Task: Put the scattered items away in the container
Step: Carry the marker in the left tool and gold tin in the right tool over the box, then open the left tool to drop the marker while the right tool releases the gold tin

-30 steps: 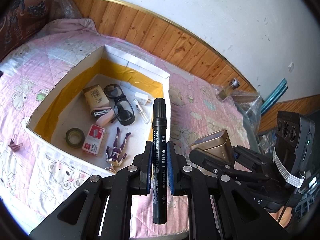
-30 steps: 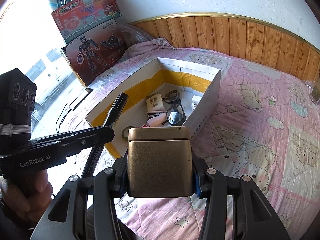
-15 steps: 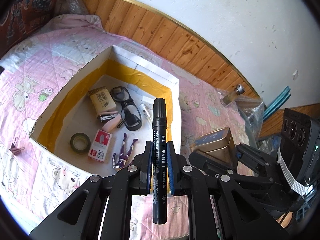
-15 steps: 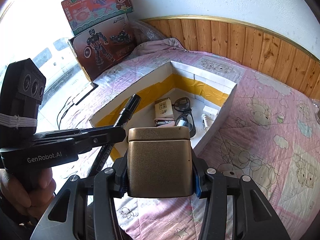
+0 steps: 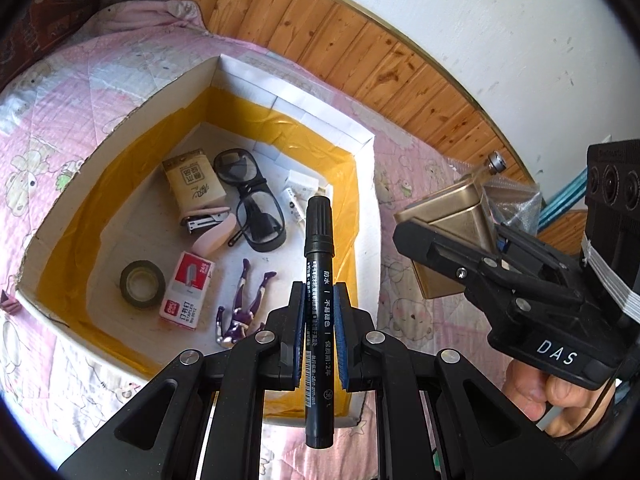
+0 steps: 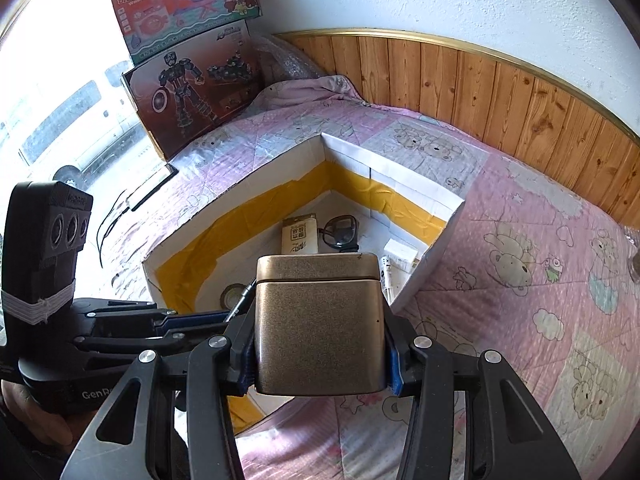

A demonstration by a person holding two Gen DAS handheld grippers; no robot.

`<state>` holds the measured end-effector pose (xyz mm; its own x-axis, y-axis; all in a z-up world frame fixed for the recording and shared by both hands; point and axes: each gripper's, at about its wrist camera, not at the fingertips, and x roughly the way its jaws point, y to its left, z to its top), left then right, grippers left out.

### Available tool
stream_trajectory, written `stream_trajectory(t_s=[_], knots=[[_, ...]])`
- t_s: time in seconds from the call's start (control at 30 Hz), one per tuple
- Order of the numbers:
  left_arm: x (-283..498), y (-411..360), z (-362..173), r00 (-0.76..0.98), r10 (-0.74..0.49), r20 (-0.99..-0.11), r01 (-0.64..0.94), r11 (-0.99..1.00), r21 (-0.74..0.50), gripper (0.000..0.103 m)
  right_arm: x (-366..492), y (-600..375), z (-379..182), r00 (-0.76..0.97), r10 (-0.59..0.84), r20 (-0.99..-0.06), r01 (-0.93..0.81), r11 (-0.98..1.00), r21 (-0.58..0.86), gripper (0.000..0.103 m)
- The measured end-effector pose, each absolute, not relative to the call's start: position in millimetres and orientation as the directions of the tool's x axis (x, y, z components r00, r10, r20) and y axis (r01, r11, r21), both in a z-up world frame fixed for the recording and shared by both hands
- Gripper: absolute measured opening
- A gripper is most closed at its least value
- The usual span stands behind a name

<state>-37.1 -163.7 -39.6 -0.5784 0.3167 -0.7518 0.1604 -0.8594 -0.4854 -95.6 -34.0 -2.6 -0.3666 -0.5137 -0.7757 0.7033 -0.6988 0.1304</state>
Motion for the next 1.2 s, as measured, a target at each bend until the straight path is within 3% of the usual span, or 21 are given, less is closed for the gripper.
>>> stream_trajectory(t_s=[1.2], knots=[[-90.4,-138.0,-88.7,-0.423,0.331,-0.844,0.225,-0.864,-0.451,0.013,-232.2,-104.5,-38.1,-0.198,-0.454,-0.869,0.768,-0.622,0.15,0.049]])
